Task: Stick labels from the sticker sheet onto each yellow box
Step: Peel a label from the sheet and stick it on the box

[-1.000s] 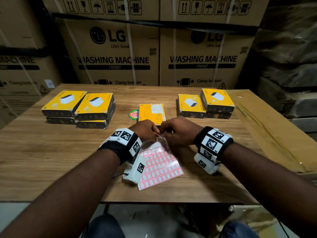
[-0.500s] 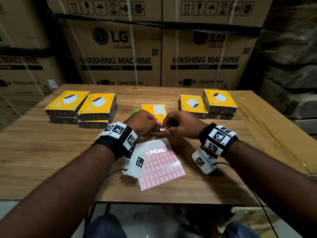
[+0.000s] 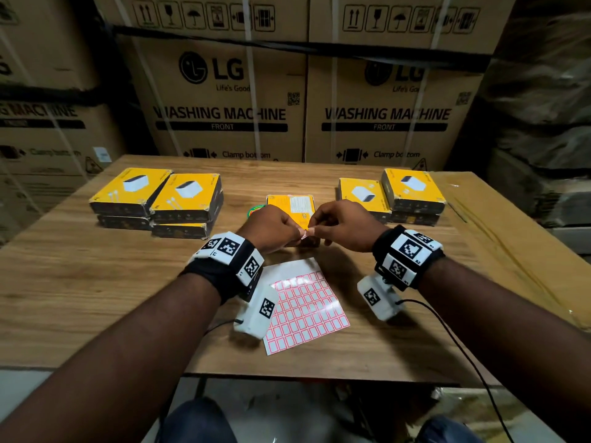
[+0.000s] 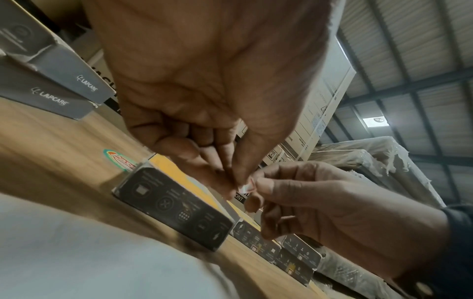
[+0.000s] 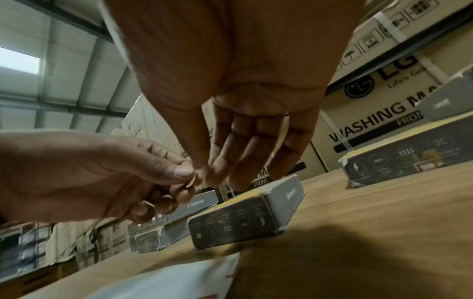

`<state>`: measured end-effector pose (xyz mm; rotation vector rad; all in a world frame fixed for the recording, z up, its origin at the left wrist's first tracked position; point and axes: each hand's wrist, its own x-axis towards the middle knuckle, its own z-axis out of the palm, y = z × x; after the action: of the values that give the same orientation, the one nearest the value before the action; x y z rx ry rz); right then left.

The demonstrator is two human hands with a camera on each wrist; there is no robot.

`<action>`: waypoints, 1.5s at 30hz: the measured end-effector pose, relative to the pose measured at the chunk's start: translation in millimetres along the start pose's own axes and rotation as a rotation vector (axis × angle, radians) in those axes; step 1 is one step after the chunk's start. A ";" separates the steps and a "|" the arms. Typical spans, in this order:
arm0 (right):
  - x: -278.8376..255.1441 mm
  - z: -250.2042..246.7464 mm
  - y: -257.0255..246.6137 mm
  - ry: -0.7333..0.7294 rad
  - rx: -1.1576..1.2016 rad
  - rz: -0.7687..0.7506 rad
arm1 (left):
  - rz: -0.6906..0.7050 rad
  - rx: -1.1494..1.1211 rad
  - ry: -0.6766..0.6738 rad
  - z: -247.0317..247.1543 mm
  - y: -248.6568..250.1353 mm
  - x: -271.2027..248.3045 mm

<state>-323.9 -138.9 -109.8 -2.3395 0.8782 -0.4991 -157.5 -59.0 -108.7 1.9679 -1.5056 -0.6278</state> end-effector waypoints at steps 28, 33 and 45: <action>38.3 9.4 -35.3 -0.213 -0.627 -0.084 | 0.159 0.623 -0.059 -25.3 -17.2 28.4; 40.2 12.2 -38.9 -0.212 -0.690 -0.103 | 0.141 0.588 -0.116 -32.9 -13.4 35.1; 41.6 16.8 -35.1 -0.204 -0.748 -0.135 | 0.117 0.620 -0.141 -31.0 -10.8 43.6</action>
<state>-269.0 -139.6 -94.5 -3.0668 0.9145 0.0484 -118.1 -94.1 -94.7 2.2855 -2.0699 -0.2646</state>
